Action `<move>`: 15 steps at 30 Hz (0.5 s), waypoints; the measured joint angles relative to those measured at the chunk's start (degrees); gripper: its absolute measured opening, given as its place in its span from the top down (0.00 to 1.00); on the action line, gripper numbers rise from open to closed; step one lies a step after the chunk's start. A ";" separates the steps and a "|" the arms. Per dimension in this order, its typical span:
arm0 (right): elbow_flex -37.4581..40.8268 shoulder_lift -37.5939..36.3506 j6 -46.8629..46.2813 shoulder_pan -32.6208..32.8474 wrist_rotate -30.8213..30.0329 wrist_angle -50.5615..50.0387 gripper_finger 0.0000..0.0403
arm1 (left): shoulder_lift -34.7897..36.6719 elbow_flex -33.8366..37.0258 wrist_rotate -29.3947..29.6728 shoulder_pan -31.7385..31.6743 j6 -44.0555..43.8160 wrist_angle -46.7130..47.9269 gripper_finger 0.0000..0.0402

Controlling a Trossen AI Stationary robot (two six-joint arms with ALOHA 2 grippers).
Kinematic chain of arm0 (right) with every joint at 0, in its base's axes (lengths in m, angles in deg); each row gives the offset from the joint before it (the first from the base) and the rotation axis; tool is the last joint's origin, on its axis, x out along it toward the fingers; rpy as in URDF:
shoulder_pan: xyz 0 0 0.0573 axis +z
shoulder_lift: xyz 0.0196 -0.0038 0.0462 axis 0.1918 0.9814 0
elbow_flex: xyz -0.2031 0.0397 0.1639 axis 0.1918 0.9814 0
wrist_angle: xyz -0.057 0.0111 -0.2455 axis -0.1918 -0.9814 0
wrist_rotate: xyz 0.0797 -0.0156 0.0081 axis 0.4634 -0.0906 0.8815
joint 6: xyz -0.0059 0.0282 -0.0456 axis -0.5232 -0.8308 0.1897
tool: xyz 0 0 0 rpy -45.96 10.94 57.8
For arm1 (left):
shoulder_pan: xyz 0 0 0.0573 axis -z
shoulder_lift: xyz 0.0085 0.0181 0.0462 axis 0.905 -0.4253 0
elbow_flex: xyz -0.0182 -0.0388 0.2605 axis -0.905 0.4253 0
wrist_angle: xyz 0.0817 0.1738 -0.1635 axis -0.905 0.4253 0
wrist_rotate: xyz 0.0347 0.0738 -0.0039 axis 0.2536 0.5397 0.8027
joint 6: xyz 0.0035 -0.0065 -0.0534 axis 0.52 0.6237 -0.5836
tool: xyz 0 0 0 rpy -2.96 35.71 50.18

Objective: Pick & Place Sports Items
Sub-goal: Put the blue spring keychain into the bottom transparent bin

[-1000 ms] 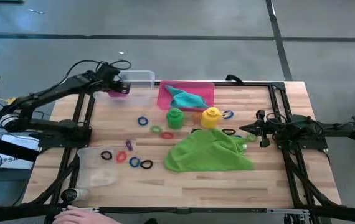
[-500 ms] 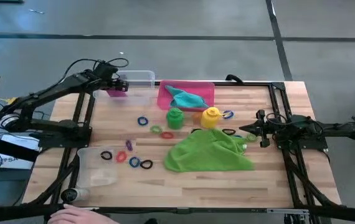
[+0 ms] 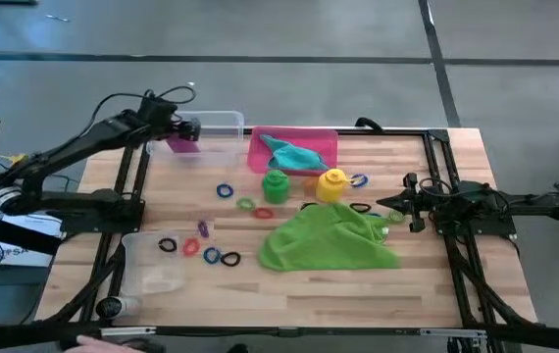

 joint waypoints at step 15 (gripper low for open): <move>0.01 0.01 0.00 0.00 0.01 -0.02 1.00 | 9.61 -0.02 5.22 9.88 6.45 -0.09 0.26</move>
